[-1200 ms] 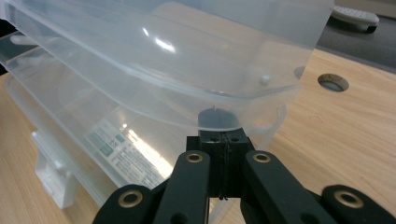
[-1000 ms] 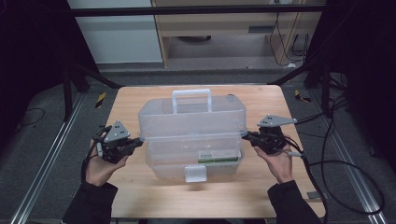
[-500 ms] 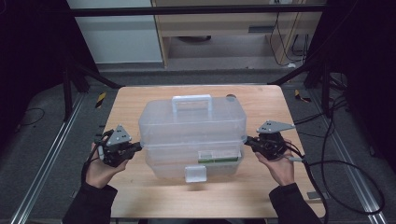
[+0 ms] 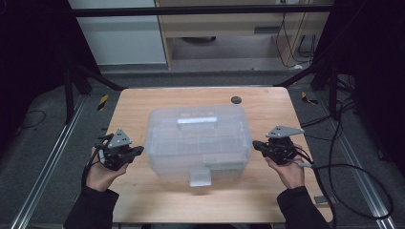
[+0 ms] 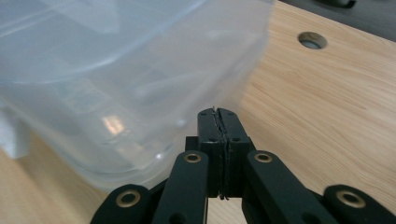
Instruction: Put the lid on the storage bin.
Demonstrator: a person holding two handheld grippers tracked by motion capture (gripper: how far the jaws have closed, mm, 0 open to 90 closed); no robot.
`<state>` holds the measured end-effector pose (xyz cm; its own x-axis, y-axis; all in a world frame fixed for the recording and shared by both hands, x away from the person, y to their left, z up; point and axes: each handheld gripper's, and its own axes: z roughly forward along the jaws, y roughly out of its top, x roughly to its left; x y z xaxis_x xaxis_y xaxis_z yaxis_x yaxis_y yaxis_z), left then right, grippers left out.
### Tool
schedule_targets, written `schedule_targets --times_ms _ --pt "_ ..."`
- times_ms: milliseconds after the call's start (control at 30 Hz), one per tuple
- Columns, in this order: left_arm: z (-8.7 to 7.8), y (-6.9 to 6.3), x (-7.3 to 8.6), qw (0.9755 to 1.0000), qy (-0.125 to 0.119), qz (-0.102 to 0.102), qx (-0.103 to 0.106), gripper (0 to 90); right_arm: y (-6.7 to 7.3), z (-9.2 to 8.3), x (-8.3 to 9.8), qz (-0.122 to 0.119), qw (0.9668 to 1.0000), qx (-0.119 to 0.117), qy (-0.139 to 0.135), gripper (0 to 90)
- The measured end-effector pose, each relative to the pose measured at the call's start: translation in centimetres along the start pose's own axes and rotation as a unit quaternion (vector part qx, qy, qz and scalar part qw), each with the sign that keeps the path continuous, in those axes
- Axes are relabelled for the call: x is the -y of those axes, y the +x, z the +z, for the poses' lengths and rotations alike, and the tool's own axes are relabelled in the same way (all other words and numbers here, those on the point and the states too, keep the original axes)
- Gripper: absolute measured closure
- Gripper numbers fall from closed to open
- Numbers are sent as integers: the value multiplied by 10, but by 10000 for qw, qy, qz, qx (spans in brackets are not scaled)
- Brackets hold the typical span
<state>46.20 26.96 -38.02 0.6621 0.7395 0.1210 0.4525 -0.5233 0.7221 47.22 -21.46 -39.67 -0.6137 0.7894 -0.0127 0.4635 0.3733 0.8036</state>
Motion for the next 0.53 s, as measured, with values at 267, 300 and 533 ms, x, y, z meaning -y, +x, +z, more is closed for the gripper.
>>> schedule_targets --times_ms 267,300,533 --pt "16 17 17 9991 140 -370 -145 854 -23 3 22 233 9981 561 111 774" --pt "18 18 19 9990 166 -377 -172 843 -26 3 26 260 9975 636 131 756" --pt "25 24 27 9980 209 -477 -360 756 -41 3 39 410 9947 934 96 542"
